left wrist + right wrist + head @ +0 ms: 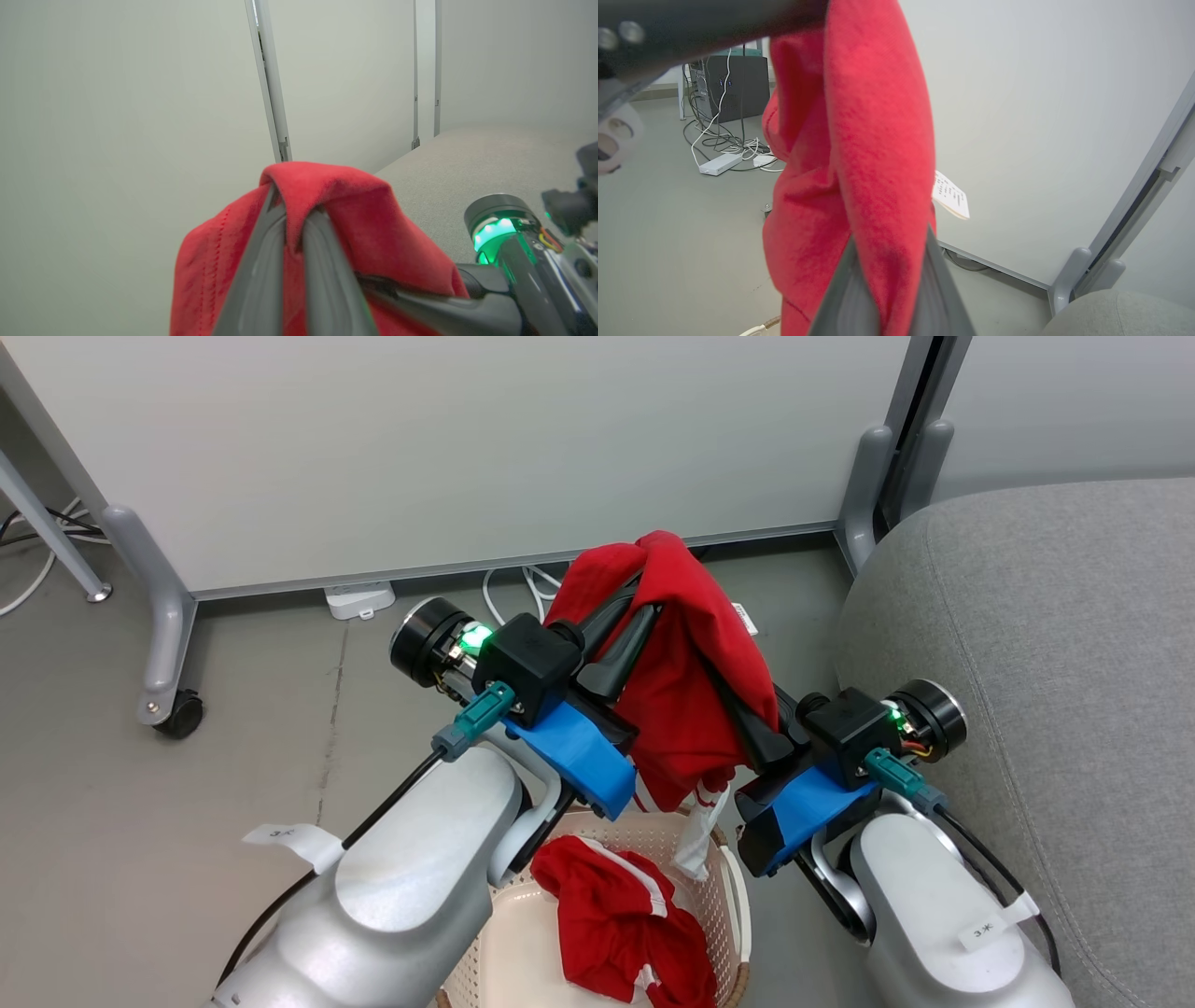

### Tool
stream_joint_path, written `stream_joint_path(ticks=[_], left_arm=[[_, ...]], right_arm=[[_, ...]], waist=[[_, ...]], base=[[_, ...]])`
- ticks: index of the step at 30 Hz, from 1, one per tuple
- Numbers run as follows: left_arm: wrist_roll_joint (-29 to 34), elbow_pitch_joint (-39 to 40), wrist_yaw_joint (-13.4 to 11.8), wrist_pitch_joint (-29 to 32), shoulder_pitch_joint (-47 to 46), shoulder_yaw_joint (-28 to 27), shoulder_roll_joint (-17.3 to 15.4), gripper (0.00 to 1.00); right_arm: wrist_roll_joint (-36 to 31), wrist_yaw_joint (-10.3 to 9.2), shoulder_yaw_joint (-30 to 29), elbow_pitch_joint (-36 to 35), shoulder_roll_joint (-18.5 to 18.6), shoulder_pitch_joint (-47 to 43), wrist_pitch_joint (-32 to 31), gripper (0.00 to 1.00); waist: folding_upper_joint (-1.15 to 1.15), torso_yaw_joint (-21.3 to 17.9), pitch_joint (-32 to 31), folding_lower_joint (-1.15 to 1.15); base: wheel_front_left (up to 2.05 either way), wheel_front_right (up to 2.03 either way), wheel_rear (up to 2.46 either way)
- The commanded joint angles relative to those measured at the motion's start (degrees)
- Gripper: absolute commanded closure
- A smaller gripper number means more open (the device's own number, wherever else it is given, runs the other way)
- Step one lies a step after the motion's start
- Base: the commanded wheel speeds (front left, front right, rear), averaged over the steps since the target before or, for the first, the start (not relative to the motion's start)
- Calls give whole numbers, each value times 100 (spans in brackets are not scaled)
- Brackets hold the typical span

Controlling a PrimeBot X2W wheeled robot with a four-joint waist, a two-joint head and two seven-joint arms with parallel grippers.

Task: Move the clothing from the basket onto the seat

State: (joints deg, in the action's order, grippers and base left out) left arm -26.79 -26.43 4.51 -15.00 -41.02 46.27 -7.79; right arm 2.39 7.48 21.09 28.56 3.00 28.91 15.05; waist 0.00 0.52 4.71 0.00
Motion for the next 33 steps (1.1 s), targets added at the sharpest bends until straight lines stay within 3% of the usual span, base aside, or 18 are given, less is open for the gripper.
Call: stream_joint_path(ticks=[1,2,3,4,19,33], left_arm=[[11,20,-28,-27,18,0,-26,100],[-1,12,-43,-27,25,-13,-23,100],[-12,26,-66,-27,31,-44,-15,87],[-15,26,-76,-28,39,-53,-11,0],[64,-1,-117,-26,168,-32,-90,0],[104,147,-170,-23,341,-40,-290,0]], right_arm=[[31,3,-14,-37,-16,-40,20,100],[34,3,-15,-44,-17,-41,20,100],[41,3,-16,-51,-17,-44,20,100],[54,3,-19,-60,-17,-47,20,100],[157,3,-320,-243,-14,-119,21,100],[129,3,-1005,-560,-13,-294,20,100]], waist=[[0,0,3,0],[0,1,6,0],[0,2,8,0],[0,3,10,0],[0,-9,116,0],[0,-438,355,0]], base=[[0,0,0],[0,0,0],[0,0,0],[0,0,0],[0,0,0],[0,0,0]])
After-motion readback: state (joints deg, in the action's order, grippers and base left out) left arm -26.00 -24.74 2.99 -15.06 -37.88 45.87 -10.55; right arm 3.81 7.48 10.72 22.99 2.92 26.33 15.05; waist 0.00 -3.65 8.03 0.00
